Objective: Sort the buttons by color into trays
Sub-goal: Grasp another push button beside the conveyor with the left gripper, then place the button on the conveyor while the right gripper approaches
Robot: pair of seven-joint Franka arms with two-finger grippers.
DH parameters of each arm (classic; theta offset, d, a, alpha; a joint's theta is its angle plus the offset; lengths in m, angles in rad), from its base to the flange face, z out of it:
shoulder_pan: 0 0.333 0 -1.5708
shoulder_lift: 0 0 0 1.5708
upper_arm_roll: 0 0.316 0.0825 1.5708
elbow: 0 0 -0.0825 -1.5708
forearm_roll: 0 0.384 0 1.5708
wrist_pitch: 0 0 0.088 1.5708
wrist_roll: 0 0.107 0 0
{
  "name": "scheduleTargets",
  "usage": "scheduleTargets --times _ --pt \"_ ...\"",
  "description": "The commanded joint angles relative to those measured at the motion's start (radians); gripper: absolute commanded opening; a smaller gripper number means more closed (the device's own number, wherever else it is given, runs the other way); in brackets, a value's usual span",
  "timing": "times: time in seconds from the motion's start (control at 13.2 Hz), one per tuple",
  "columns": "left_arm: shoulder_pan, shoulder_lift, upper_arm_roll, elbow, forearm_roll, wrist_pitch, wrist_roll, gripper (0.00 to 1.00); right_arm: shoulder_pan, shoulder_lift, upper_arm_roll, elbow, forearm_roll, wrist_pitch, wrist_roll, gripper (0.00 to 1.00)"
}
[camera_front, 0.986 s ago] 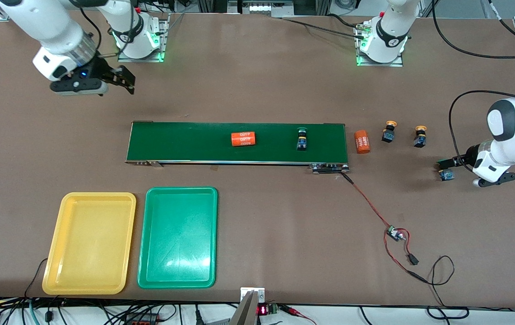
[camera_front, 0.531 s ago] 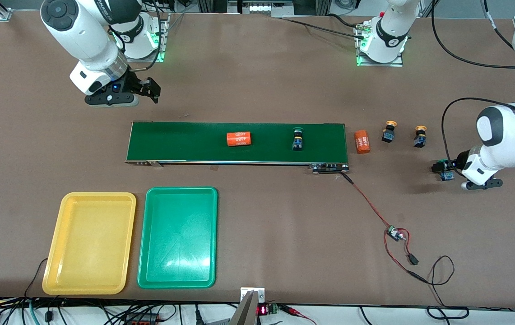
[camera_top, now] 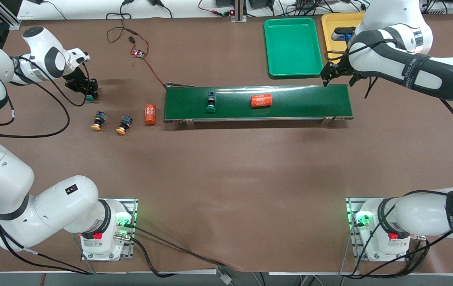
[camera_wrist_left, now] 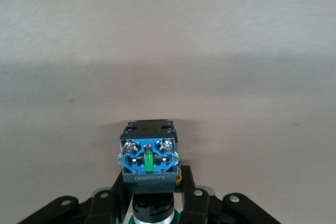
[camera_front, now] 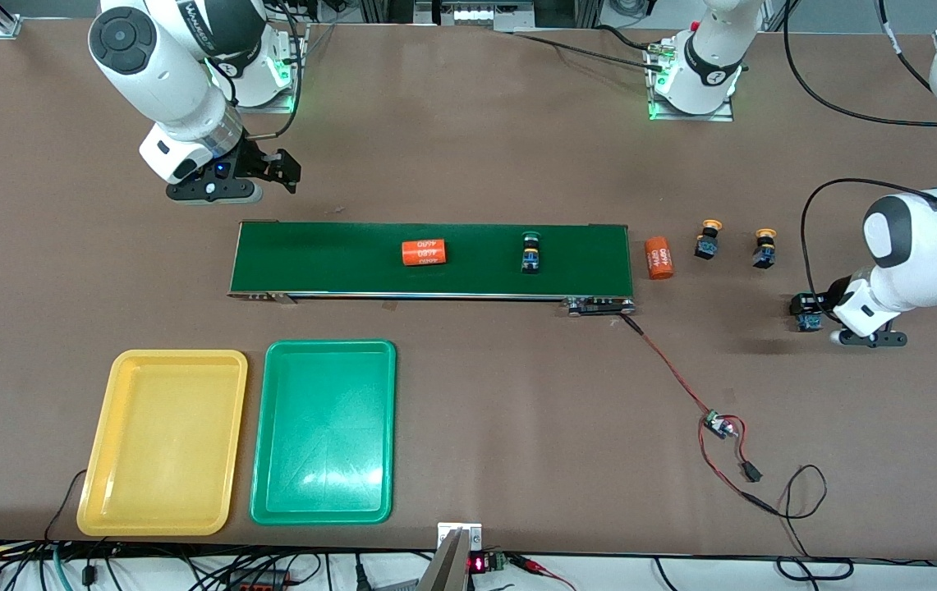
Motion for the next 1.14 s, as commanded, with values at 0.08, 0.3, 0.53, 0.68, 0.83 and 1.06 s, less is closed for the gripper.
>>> scheduleTargets --times 0.08,0.3,0.53,0.68,0.83,1.06 --pt "-0.099 -0.126 -0.095 0.04 0.006 -0.201 -0.008 0.0 -0.002 0.013 -0.001 0.016 0.007 0.001 0.014 1.0" --pt "-0.205 -0.146 -0.127 0.069 -0.029 -0.203 -0.028 0.0 -0.004 0.013 -0.001 0.016 0.005 0.003 0.014 1.0" --pt "-0.342 -0.178 -0.129 0.08 -0.072 -0.212 -0.151 0.0 -0.004 0.013 -0.002 0.016 0.007 0.003 0.013 1.0" --pt "-0.417 -0.178 -0.129 0.074 -0.079 -0.22 -0.246 0.0 -0.004 0.013 -0.002 0.016 0.005 0.003 0.014 1.0" --pt "-0.484 -0.183 -0.129 0.064 -0.146 -0.225 -0.359 0.0 -0.006 0.013 -0.002 0.016 0.005 0.003 0.013 1.0" --pt "-0.563 -0.189 -0.152 0.026 -0.177 -0.223 -0.468 0.0 -0.01 0.013 -0.004 0.016 0.005 0.004 0.008 1.0"
